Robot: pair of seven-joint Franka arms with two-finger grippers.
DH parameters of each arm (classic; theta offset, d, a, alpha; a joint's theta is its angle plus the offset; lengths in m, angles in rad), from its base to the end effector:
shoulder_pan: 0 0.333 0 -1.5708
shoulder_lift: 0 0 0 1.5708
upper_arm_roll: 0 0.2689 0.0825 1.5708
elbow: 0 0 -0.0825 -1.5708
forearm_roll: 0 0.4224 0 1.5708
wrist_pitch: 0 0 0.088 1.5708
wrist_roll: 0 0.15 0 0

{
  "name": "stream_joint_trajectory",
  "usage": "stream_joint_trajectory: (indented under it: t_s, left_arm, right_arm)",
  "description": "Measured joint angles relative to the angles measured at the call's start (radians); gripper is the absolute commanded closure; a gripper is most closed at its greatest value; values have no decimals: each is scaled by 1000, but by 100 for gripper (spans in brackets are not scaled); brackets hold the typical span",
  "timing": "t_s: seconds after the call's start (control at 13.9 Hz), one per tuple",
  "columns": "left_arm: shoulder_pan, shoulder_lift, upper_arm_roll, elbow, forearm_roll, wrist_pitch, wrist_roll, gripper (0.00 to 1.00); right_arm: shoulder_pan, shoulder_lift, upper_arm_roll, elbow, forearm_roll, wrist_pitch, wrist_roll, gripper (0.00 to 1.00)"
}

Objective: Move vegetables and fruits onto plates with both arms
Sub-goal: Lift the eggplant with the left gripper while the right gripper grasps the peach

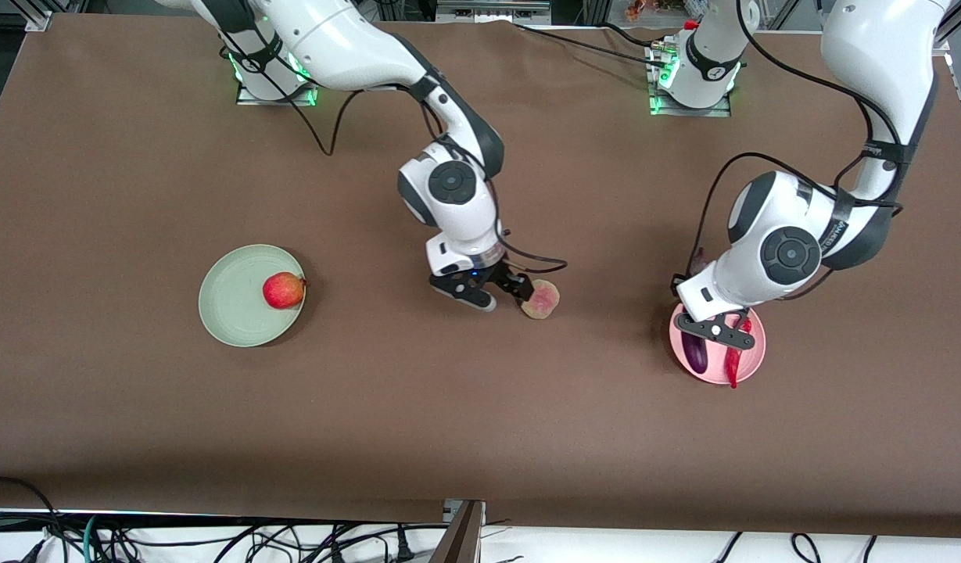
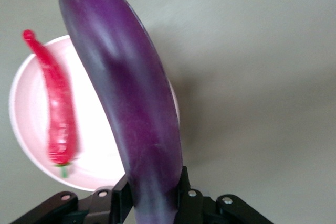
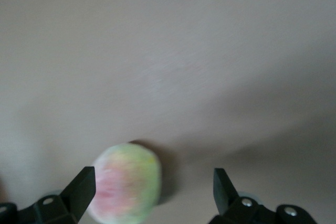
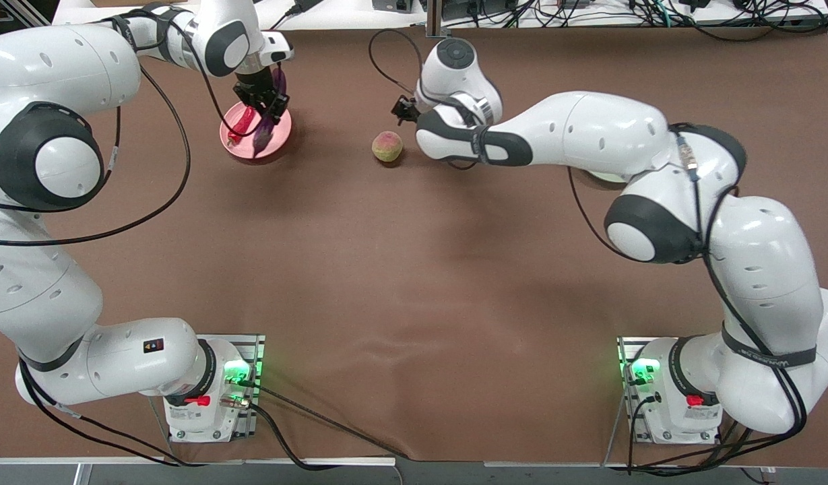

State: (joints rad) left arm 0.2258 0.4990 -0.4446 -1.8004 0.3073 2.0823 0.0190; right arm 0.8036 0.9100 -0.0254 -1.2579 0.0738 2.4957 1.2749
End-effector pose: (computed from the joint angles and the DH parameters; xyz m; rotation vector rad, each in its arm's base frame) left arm 0.6244 -0.1143 0.1719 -3.0183 0.5804 0.2316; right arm 0.5589 0.5587 0.1501 -2.7349 0.7498 -0.1997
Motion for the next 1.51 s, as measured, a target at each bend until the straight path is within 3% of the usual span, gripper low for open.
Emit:
stream_joint_trajectory:
  t_s: [0.29,0.36,0.43,0.58,0.79,1.01,1.08,1.15,1.3,1.51]
  left_arm:
    - [33,63,33,3,28,3,80,94]
    - [34,78,48,14,36,6,88,78]
    - [35,94,57,30,37,7,95,40]
    - [35,116,59,55,37,7,100,2]
    - [30,123,55,67,37,7,102,0]
    - [31,123,53,82,37,6,103,0]
    - [31,121,50,89,37,1,103,0]
    - [31,116,45,100,37,-12,104,0]
    - [31,90,19,132,37,-68,104,0]
    - [29,44,-30,240,37,-249,104,0]
  right_arm:
    - [48,103,-36,120,-1,16,75,1]
    - [56,114,-41,127,-1,30,83,1]
    - [61,121,-42,132,-1,48,95,1]
    - [63,128,-44,134,-1,67,114,1]
    - [80,144,-49,135,-1,69,120,9]
    - [97,157,-56,137,-9,88,124,72]
    - [99,157,-59,144,-12,87,124,90]
    - [99,157,-64,146,-14,82,124,100]
    - [93,154,-85,153,-15,49,110,100]
    - [20,90,-100,186,-10,-211,-119,100]
